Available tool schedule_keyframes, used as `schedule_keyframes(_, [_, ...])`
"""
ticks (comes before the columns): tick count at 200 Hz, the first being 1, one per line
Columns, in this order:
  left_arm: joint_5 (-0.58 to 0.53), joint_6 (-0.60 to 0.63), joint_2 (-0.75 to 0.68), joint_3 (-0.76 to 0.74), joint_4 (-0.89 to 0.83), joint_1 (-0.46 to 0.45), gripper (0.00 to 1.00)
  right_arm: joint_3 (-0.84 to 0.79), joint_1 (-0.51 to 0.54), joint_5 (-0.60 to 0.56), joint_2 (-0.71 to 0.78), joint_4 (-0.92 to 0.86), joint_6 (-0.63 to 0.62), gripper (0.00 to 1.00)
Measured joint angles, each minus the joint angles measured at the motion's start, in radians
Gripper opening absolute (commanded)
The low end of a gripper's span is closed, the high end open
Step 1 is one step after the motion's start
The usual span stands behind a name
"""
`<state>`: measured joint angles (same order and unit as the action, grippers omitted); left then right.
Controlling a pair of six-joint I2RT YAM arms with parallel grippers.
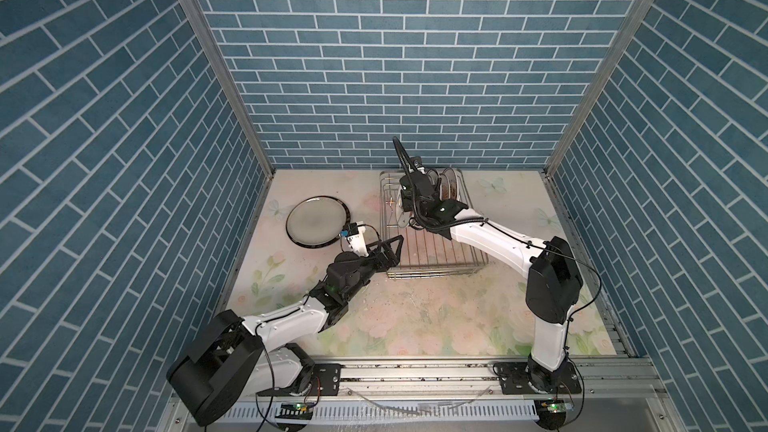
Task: Unload the plates from the dish rack
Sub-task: 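Lower the right gripper onto the watermelon plate's top rim in the rack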
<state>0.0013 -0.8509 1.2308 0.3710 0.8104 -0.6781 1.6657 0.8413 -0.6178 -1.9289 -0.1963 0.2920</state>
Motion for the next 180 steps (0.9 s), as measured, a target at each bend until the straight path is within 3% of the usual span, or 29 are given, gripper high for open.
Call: schedule_keyframes(180, [0.017, -0.039, 0.054, 0.0, 0.072, 0.001, 1.0, 0.095, -0.021, -0.044, -0.106, -0.053, 0.049, 0.19])
